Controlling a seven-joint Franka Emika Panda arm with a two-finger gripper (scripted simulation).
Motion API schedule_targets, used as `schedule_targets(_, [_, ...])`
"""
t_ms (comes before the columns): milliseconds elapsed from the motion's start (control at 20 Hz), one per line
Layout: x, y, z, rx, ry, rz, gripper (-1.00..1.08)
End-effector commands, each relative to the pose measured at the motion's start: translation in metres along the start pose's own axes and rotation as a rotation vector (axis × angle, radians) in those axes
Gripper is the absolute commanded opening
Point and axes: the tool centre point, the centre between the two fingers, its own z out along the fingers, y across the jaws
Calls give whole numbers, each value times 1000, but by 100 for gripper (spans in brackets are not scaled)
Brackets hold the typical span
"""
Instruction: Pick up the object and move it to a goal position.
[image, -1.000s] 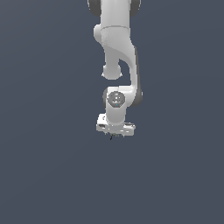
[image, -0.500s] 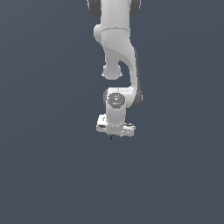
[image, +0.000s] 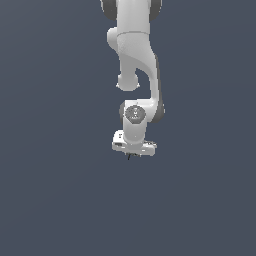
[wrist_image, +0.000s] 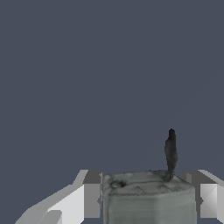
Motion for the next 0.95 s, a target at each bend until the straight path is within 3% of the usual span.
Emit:
schedule_targets(0, [-3,-11,-1,1,0,-2,-100])
schedule_targets(550, [-21,-96,-12,1,0,-2,-100])
schedule_targets(900, [-25,-116,-14,1,0,-2,-100])
